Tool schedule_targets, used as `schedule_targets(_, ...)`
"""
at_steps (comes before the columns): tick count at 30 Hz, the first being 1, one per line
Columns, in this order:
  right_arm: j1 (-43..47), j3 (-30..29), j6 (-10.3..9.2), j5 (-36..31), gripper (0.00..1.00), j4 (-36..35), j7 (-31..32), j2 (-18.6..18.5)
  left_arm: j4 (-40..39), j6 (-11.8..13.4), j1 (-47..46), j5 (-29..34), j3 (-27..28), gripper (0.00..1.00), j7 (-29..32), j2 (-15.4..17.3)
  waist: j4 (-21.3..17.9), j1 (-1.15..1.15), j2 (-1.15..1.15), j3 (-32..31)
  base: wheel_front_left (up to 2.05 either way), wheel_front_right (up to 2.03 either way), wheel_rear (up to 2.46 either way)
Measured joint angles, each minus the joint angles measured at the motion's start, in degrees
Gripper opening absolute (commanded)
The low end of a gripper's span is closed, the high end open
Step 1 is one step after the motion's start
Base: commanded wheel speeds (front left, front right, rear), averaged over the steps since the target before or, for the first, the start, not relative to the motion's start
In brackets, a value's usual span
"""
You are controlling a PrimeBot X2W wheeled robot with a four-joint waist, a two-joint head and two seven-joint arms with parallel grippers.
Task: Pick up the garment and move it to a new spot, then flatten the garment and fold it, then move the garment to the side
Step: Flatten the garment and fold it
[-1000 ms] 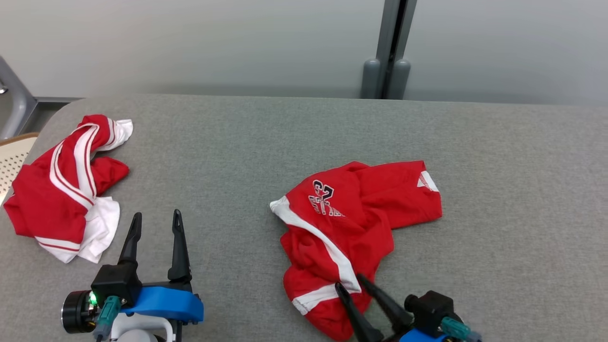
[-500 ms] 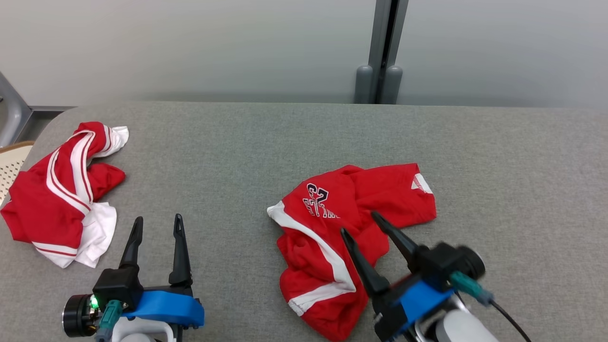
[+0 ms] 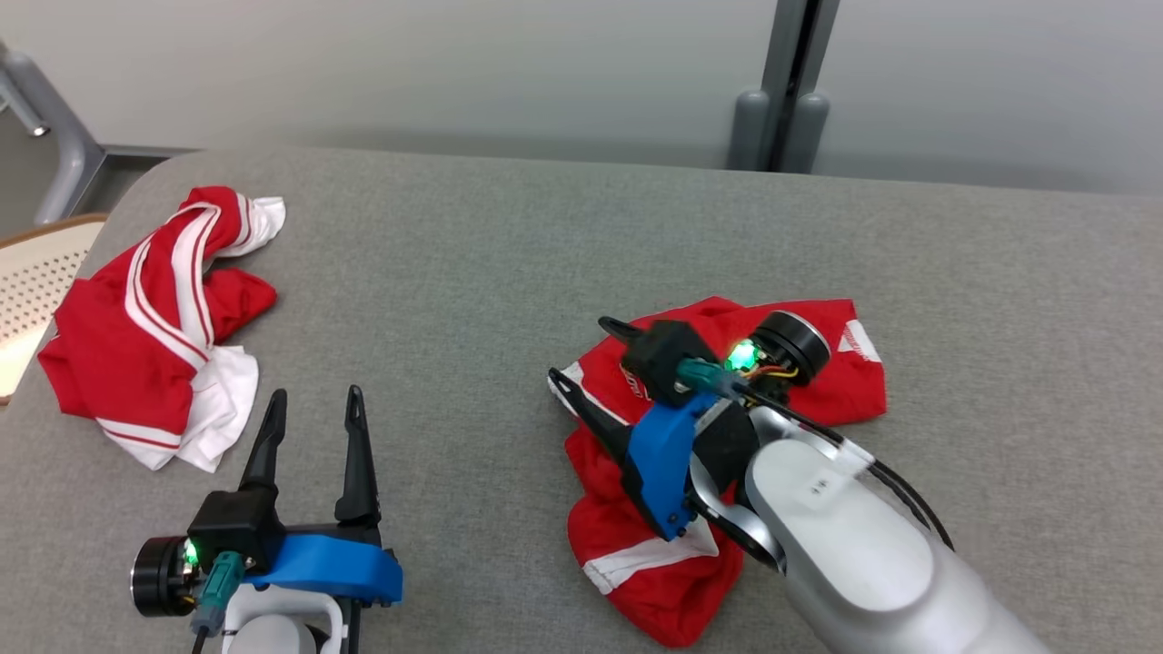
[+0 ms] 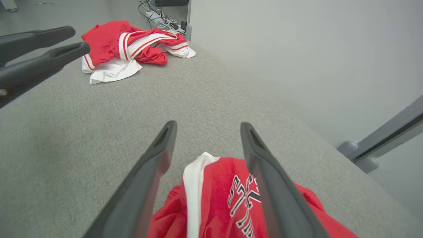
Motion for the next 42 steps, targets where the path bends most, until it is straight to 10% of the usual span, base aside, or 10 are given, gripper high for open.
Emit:
schedule_targets(11, -8.2, 11.3, 0.00, 1.4, 1.00, 15.6, 13.0, 0.2, 0.4, 0.6, -1.7, -1.6, -1.7, 1.00, 0.0, -0.1, 2.8, 0.00, 0.00, 2.6, 0.00, 0.00, 0.00)
schedule_targets(15, -9.1, 13.5, 0.01, 3.4, 0.00, 20.1, 15.3, -0.2, 0.5, 1.0, -2.1, -2.1, -2.2, 1.00, 0.0, -0.1, 3.0, 0.00, 0.00, 2.6, 0.00, 0.00, 0.00)
schedule_targets(32, -3.9, -6.1, 0.00, 6.7, 0.00, 20.0, -15.8, -1.2, 0.3, 1.2, -0.1, -1.7, -0.9, 1.00, 0.0, -0.1, -3.5, -0.01, 0.00, -0.4, 0.00, 0.00, 0.00)
schedule_targets(42, 11.7, -19.5, 0.00, 13.6, 0.00, 12.7, -21.2, -1.9, 0.0, 1.0, 1.0, -1.5, -0.6, 1.00, 0.0, -0.1, -7.9, -0.01, 0.00, -1.1, 0.00, 0.00, 0.00)
